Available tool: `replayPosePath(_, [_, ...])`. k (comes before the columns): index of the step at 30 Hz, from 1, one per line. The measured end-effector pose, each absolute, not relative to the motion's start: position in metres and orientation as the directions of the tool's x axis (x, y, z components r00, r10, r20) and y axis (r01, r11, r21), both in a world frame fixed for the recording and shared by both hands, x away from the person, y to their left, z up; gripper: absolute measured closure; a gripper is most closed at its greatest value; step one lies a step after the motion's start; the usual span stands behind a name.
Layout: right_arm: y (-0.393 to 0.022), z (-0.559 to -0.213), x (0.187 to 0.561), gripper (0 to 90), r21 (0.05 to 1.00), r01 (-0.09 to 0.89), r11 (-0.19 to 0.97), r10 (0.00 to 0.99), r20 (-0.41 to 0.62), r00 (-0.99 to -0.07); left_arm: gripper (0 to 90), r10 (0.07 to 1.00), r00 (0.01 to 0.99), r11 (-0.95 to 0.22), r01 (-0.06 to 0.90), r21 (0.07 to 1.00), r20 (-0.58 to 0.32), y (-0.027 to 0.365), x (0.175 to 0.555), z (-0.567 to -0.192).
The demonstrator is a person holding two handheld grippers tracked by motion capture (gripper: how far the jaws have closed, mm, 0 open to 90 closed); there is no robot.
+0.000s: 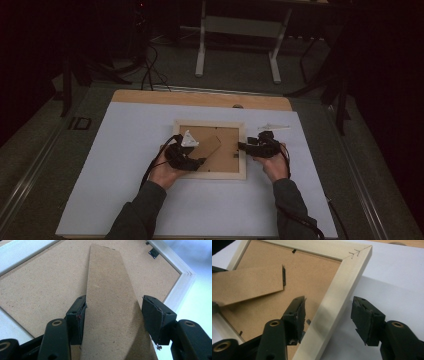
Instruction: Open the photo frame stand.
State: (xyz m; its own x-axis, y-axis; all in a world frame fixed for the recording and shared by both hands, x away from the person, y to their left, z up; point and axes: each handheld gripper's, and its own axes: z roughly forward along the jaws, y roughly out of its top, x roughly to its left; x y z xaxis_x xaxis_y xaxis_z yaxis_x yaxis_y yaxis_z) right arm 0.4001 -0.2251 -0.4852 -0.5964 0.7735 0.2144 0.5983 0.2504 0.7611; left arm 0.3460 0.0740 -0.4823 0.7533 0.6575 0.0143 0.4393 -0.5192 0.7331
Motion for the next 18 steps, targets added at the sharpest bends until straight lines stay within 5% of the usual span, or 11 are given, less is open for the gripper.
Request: replayPosePath(18, [-0.222,-0.494,0.422,40.2,0.707,0.680,0.193,0.740,0.350,-0.574,42.1,0.643,0.763,-0.531,0.382,0.757,0.066,0.072,0.338,-0.479])
